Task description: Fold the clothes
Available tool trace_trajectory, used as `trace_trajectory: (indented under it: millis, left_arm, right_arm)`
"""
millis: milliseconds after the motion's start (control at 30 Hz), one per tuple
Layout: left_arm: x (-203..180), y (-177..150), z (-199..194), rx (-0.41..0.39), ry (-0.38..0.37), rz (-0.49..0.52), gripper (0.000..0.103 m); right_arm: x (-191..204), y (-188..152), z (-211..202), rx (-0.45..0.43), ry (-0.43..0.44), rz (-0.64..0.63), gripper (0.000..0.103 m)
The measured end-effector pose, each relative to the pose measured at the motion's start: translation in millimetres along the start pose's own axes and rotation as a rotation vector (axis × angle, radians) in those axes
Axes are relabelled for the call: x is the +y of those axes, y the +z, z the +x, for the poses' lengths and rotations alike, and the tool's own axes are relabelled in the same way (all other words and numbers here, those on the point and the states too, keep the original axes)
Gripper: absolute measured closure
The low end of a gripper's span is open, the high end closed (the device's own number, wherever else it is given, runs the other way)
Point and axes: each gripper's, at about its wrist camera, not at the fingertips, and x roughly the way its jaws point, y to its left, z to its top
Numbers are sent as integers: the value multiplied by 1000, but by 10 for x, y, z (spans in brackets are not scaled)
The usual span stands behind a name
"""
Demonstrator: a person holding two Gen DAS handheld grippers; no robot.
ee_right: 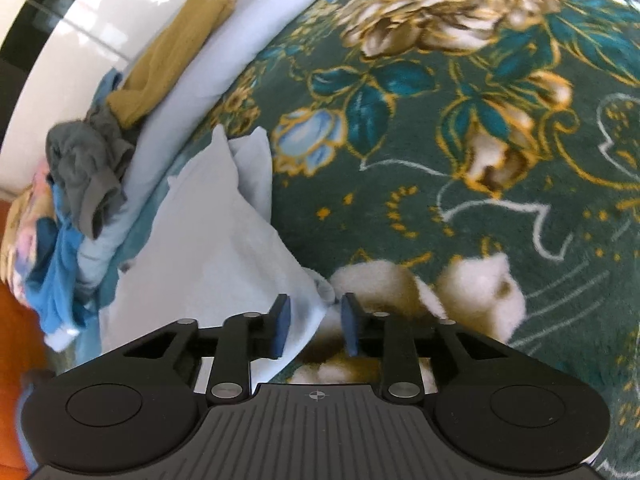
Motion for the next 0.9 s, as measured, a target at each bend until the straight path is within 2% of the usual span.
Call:
trace_trajectory:
  millis: [133,400,433,500,567,600,667,733,900]
  left_arm:
    - [17,1,56,3,-19,-37,67]
    - [-29,18,133,-7,-46,-32,67]
    - [-34,19,135,-11,-50,-35,67]
    - [-47,24,145,-18,-58,-41,67]
    - [-59,33,164,-19,-56,-46,68]
    - [-63,36,170,-20,-57,-47,69]
    - [-71,42,176,-21,-44,-36,84]
    - [-59,48,180,-20,-25,-38,94]
    - [-141,44,126,-41,-5,23,99]
  right_arm:
    - [-22,-18,21,5,18,16,74]
    - [34,2,180,-8,60,36,71]
    - [39,8,182,-8,69,37,72]
    - [56,21,195,-4,79,40,84]
    - [80,28,213,-5,74,36,87]
    - [86,32,217,-5,75,37,90]
    - [97,39,222,-1,70,38,95]
    - [123,48,219,5,60,26,95]
    - [210,51,134,-11,42,-22,98]
